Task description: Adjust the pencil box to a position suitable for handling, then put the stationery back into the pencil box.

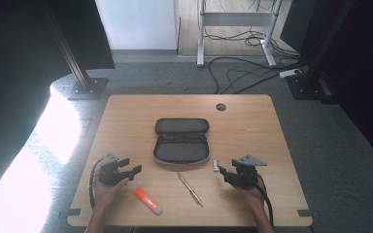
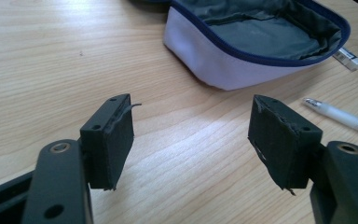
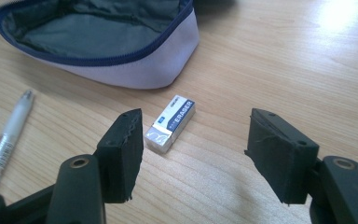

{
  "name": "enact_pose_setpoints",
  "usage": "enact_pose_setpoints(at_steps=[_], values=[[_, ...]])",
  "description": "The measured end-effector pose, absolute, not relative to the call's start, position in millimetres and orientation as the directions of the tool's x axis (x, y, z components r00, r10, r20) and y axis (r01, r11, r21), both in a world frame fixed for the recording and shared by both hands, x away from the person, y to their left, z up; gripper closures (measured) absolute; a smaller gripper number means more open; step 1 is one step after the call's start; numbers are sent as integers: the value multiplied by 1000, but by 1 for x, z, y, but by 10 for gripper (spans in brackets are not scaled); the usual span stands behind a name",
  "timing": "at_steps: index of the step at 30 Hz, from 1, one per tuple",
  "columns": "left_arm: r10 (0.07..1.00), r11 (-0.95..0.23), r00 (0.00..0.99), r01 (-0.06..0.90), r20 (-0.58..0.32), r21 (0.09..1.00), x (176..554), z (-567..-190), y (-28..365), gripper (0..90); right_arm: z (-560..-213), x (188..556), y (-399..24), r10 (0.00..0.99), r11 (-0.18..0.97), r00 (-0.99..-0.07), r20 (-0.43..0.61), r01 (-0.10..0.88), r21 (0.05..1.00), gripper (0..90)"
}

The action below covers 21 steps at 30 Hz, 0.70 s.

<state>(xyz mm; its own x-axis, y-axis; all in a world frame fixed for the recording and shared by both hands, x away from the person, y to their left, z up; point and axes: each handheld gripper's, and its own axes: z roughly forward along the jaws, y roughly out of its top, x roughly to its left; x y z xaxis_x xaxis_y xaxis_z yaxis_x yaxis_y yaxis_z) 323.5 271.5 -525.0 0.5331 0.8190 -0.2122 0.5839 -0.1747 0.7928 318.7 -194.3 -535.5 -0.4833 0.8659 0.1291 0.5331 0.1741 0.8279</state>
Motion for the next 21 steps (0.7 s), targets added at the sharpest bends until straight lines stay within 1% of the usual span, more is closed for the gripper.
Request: enact_pose_setpoints(at_steps=[6, 9, 21], values=[[830, -151, 510, 596, -227, 789, 322, -528, 278, 316, -538, 318, -193, 872, 181, -475, 116, 534, 826, 354], [834, -146, 504, 592, -223, 793, 322, -528, 279, 318, -539, 318, -193, 880, 174, -462, 111, 530, 830, 385], [832, -162, 510, 602, -220, 782, 323, -529, 278, 319, -544, 325, -189, 886, 160, -447, 125, 547, 822, 379]])
